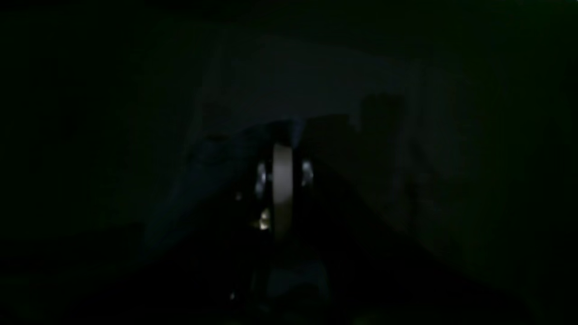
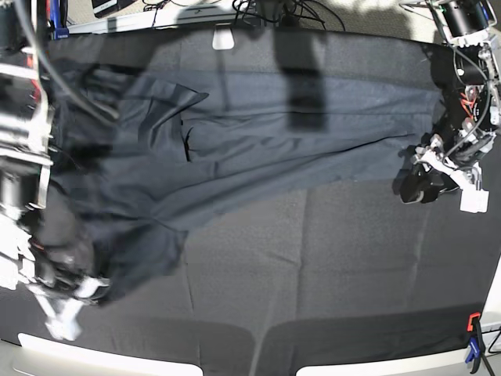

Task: Layout the t-shirt on the table in an organized manner, then fold the t-shirt properly
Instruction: 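Drag the bunched shirt end with the right gripper onto the fold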

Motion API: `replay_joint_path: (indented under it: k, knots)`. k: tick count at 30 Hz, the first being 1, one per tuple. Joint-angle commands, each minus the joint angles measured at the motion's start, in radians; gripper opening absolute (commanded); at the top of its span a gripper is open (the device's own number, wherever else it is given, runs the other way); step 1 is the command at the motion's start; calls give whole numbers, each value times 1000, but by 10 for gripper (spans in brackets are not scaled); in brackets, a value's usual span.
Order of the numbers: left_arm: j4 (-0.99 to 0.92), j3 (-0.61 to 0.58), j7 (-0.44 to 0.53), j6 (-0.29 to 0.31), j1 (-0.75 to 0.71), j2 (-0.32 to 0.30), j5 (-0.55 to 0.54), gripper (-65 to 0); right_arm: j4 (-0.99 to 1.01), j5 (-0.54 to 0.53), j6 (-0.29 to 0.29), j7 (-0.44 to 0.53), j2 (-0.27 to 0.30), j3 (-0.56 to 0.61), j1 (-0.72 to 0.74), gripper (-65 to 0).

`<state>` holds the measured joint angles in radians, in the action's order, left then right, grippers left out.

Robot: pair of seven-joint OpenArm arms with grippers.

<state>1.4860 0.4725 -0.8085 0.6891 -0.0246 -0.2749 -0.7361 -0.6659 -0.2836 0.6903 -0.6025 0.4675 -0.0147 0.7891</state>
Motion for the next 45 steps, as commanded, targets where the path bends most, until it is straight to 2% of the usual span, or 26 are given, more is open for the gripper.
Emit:
replay_joint_path:
  k: [1, 6, 12, 18, 23, 29, 35, 45]
  knots:
    - [19, 5, 24, 9, 16, -14, -23, -374, -21, -8, 8, -3, 16, -4, 35, -650]
    - [19, 5, 24, 9, 16, -14, -23, -374, -132, -108, 8, -118, 18, -5, -17, -650]
    - [19, 5, 24, 9, 16, -14, -23, -374, -559, -205, 8, -299, 28, -16, -237, -650]
    - [19, 5, 24, 9, 16, -14, -23, -374, -893, -365, 8, -452, 23, -157, -481, -650]
    - [19, 5, 24, 9, 16, -14, -23, -374, -1070, -513, 8, -485, -2, -331, -706, -650]
    - [19, 5, 24, 9, 16, -14, -23, -374, -1307, -612, 8, -499, -80, -461, -930, -650]
    - [19, 5, 24, 9, 16, -14, -23, -374, -1456, -618, 8, -518, -148, -477, -1070, -650]
    - [19, 5, 24, 9, 8, -14, -23, -374, -1466, -617, 8, -520, -244, -476, -1192, -650]
